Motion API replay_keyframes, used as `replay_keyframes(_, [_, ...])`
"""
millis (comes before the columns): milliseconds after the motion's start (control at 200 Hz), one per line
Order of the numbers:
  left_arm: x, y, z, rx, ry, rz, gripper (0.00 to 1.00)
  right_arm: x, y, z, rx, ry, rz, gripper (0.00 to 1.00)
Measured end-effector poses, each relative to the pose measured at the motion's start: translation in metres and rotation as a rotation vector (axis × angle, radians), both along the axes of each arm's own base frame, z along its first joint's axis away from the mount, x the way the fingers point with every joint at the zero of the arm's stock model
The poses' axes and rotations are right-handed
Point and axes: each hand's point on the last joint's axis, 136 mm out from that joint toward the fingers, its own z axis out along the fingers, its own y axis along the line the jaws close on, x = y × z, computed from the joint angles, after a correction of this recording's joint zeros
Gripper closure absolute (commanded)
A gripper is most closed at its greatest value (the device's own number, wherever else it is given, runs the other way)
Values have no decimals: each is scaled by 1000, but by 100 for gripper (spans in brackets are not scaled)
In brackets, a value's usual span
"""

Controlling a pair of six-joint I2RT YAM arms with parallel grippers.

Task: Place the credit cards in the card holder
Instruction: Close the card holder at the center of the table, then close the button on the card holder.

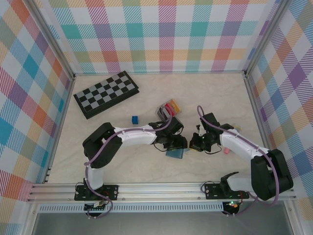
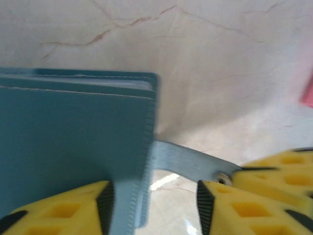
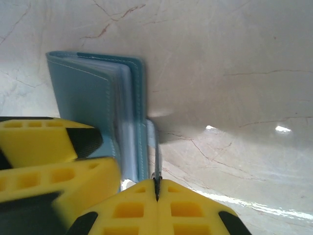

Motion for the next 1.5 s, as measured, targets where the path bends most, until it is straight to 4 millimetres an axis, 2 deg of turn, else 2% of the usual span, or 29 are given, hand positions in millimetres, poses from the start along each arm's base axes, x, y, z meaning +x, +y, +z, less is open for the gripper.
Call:
replay_keyframes(115, [11,19,32,-71,-40,51,35,2,2,2,9,-9,10,97])
replay_keyframes(205, [20,34,61,-122,-95,86,34,3,5,5,23,-18,29,97])
replay_keyframes(255, [24,42,72,-137,-120,102,35,5,7,7,31,-23,37,97])
replay_keyframes(315, [28,49,76,-137,-137,118,37,6,9,9,43,-31,49,97])
replay_keyframes(390, [29,56,68,-107,-132,124,40,6,12,12,60,-37,61,97])
replay_keyframes(650, [15,69,7,59,-32,78,52,10,19,16,90,-31,77,97])
replay_keyframes(765, [9,73,-11,115,-7,54,54,10,20,14,88,-18,77,97])
replay_keyframes(1140, [6,61,-27,152,13,20,53,12,26,21,125,-23,99,96])
replay_keyframes(1315, [7,55,-29,156,5,10,60,13,31,22,149,-11,111,97])
replay_keyframes(1500, [7,50,-29,146,-3,4,66,14,41,15,153,34,133,99])
